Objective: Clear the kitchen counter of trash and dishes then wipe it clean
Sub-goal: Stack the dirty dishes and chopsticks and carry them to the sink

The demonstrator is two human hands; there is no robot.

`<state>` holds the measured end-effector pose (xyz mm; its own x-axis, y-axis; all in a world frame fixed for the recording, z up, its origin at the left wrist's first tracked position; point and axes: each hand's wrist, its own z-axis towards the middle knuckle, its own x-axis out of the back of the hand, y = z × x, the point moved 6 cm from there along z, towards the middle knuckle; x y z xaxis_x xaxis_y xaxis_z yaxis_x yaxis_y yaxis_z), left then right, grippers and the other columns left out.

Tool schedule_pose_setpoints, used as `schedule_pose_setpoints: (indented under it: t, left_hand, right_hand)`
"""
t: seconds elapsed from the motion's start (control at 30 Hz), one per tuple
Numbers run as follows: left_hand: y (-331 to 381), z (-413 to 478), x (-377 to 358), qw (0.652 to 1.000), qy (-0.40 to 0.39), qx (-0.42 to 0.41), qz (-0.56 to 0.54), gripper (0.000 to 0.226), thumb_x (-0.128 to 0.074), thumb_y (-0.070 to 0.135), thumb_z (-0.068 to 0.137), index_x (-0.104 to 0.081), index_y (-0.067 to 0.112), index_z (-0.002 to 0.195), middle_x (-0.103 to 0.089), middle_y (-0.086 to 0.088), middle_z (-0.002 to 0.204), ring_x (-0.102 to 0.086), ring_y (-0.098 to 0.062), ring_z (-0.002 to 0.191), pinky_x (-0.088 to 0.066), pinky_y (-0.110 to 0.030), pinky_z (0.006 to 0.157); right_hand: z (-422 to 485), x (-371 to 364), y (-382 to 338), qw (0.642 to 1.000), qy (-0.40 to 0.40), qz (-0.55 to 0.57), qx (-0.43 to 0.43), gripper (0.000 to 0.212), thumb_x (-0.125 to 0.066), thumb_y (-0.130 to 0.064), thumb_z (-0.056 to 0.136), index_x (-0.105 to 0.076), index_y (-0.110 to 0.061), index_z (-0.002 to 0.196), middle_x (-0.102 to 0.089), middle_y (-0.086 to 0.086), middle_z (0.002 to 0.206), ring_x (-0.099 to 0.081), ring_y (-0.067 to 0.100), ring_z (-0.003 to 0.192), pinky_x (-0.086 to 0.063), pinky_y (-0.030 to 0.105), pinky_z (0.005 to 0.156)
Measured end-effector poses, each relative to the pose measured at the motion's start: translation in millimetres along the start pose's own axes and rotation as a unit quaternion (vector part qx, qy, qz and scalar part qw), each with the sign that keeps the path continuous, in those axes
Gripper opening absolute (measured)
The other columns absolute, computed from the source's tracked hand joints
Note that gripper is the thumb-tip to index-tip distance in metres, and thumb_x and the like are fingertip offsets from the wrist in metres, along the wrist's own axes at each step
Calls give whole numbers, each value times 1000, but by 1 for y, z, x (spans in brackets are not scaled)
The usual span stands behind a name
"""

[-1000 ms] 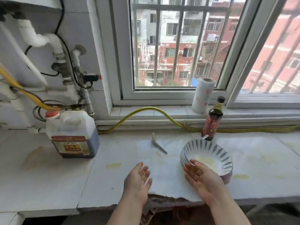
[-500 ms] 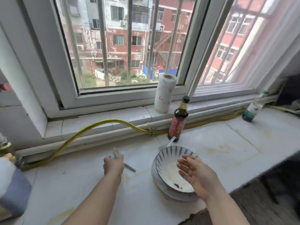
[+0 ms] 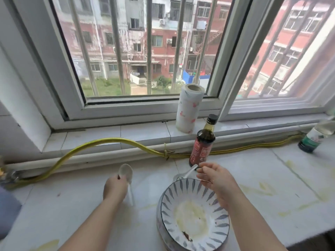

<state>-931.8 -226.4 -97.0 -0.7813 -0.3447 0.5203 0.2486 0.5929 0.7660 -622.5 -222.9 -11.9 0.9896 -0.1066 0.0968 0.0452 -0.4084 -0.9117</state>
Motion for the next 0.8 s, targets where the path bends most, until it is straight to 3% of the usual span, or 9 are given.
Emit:
schedule_pose_setpoints:
  t: [0.1, 0.2, 0.33, 0.43, 0.53, 0.67, 0.8]
  left_hand:
    - [40, -40, -7, 990, -52, -19, -132, 20, -46, 16, 95, -59, 5, 84, -63, -14, 76, -55, -22, 58, -46, -28, 53]
    - [80, -94, -24, 983, -152, -77, -73, 25, -50, 30, 96, -59, 13, 81, -58, -2, 64, -46, -13, 51, -35, -15, 38]
    - [78, -140, -63, 967, -238, -85, 32, 15, -52, 25, 88, -67, 23, 89, -69, 0, 73, -62, -13, 59, -46, -22, 51]
    - [65, -156, -86, 961, -224, -88, 138, 20, -48, 16, 83, -65, 21, 91, -62, 0, 75, -56, -19, 62, -42, -28, 54]
    - [58, -162, -98, 949, -180, -100, 238, 26, -44, 12, 84, -61, 15, 104, -62, -4, 92, -58, -23, 80, -47, -34, 66]
    - [50, -164, -108, 934, -166, -96, 301, 24, -41, 5, 84, -56, 18, 99, -46, 3, 74, -54, -23, 82, -42, -29, 65]
    - [52, -170, -110, 923, -149, -100, 341, 29, -41, 4, 88, -58, 10, 110, -55, -6, 86, -50, -25, 83, -39, -30, 65]
  right_hand:
    - [34, -3, -5, 989, -37, -140, 38, 20, -53, -12, 93, -63, -14, 110, -66, 6, 104, -61, 19, 96, -49, 29, 77]
    - [59, -11, -6, 962, -85, -248, 72, 22, -52, -16, 93, -62, -20, 113, -63, 1, 116, -58, 20, 107, -48, 35, 91]
    - [78, -25, 2, 923, -153, -343, 81, 32, -49, -14, 95, -59, -15, 126, -58, 4, 130, -52, 21, 119, -40, 31, 101]
    - [91, -33, 11, 886, -198, -414, 62, 42, -42, -8, 94, -53, -15, 134, -50, 9, 139, -49, 26, 123, -40, 33, 105]
    - [102, -37, 27, 843, -234, -484, 18, 50, -34, -2, 96, -44, -17, 142, -41, 14, 144, -44, 32, 125, -39, 31, 102]
    - [111, -34, 37, 805, -237, -542, 25, 48, -35, -5, 96, -43, -15, 142, -43, 16, 142, -46, 35, 123, -43, 33, 101]
    - [115, -19, 35, 797, -178, -577, 31, 35, -46, -9, 89, -60, -10, 121, -62, 13, 115, -59, 29, 90, -53, 32, 78]
